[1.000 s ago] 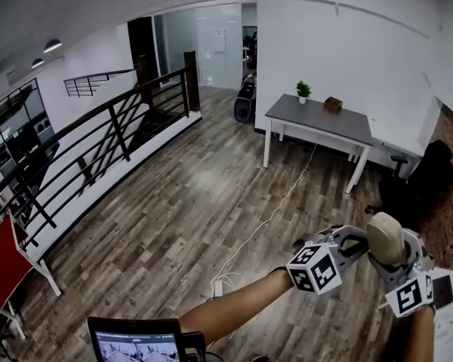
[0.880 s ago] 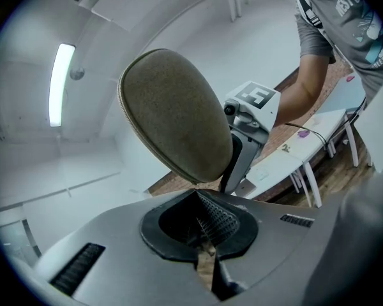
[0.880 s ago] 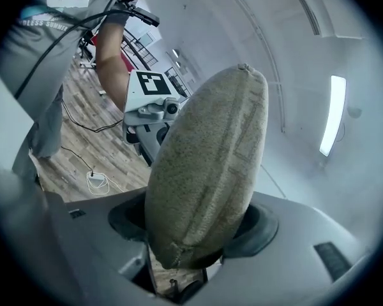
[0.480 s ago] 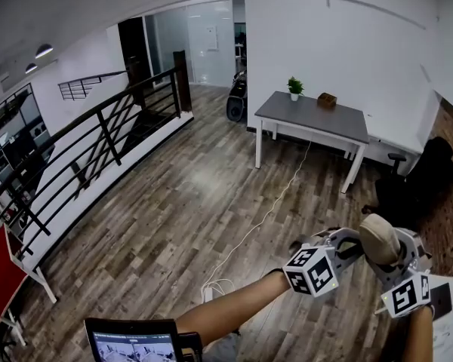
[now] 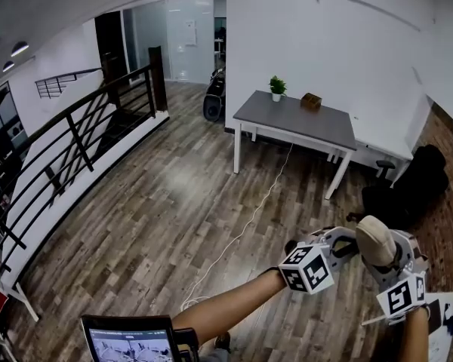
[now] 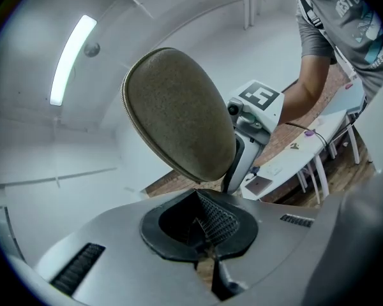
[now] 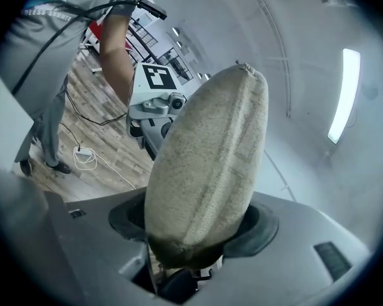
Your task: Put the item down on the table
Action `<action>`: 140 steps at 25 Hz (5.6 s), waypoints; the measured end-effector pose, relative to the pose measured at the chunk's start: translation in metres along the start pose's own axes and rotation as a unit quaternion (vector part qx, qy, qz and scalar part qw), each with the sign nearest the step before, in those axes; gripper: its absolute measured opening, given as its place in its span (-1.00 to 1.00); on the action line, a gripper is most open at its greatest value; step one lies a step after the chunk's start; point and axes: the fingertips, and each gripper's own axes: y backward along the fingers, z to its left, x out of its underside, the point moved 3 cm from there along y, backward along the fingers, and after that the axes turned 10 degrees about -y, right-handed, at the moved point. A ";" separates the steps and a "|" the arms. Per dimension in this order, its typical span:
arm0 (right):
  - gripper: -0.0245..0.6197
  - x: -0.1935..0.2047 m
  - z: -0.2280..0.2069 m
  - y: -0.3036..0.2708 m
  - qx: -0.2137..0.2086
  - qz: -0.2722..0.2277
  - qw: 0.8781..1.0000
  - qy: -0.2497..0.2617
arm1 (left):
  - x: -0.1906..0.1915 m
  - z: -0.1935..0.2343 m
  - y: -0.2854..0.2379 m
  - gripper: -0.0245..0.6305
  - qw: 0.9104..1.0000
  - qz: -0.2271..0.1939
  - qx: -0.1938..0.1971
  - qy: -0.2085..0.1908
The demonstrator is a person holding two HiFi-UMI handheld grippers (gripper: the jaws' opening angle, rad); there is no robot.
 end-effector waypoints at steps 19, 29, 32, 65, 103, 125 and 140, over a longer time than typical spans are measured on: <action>-0.10 0.038 -0.118 -0.229 -0.001 -0.012 0.999 0.036 | 0.195 0.181 -0.030 -0.93 0.999 0.032 -0.036 0.025; -0.10 0.171 -0.218 -0.332 -0.020 -0.047 0.998 0.036 | 0.293 0.277 -0.161 -0.93 0.996 0.060 -0.059 0.033; -0.10 0.205 -0.249 -0.352 -0.021 -0.055 0.998 0.033 | 0.313 0.304 -0.197 -0.93 0.995 0.063 -0.065 0.032; -0.10 0.287 -0.450 -0.678 0.001 0.014 0.999 0.038 | 0.576 0.597 -0.284 -0.93 0.999 0.006 -0.037 0.028; -0.10 0.563 -0.690 -0.961 -0.031 -0.050 0.998 -0.002 | 0.845 0.827 -0.564 -0.93 0.996 0.067 -0.034 0.038; -0.10 0.553 -0.820 -1.160 0.004 -0.012 0.998 -0.054 | 0.998 1.027 -0.571 -0.93 0.999 0.003 -0.016 0.033; -0.10 0.580 -0.845 -1.269 -0.037 -0.031 0.996 -0.070 | 1.097 1.081 -0.578 -0.93 0.997 0.042 -0.026 0.067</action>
